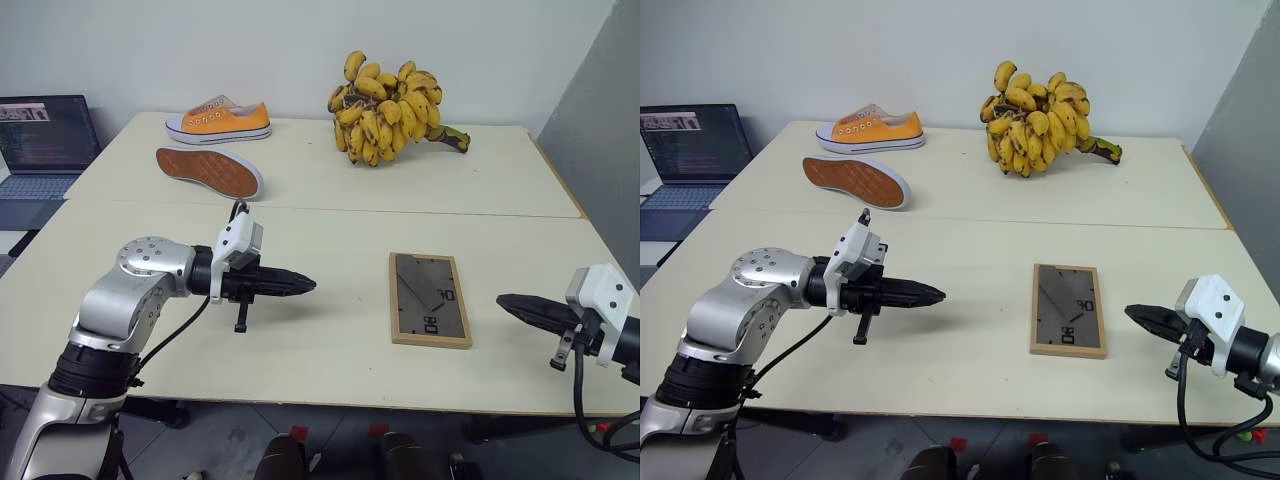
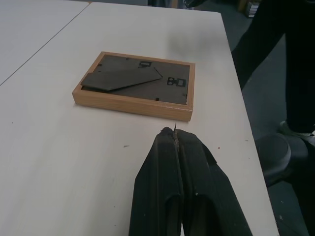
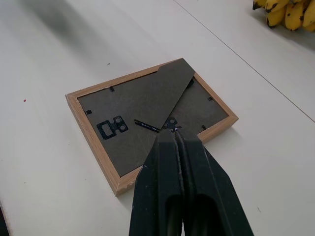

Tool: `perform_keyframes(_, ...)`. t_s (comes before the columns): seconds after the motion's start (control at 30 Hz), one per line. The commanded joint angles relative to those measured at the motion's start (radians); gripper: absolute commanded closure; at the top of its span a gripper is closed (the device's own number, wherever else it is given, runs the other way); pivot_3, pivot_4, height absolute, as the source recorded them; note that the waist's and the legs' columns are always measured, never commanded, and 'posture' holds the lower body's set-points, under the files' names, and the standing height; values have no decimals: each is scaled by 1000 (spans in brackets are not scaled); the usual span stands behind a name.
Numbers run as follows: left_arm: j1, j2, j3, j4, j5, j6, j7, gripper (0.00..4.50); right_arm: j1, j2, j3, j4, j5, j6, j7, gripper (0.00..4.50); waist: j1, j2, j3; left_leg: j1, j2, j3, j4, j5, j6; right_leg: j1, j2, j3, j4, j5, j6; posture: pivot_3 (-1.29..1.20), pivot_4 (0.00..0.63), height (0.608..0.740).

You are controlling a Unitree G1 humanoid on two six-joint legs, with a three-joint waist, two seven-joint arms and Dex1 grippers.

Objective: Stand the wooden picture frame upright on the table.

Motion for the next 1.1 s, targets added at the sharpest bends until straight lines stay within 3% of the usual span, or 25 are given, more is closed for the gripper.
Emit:
perform_keyframes(0.03,-29,-4,2,-36,-1,-6,12,4500,-10,8,-15,-29,2,2,-15,4446,0,0,0,0,0,0,0,0,0,0,0,0,0,0,0,0,150,740)
perform_keyframes(0.8,-75,-63,-14,0,27,-7,86,4500,-30,43,16,-30,-51,-11,-70,4446,1,0,0,0,0,0,1,0,0,0,0,0,0,0,0,0,150,740)
perform_keyframes(1.1,-138,-190,-111,155,211,-89,252,4500,-53,110,139,6,-240,-38,-235,4446,2,0,0,-1,0,0,2,0,0,0,0,0,0,0,0,0,150,740)
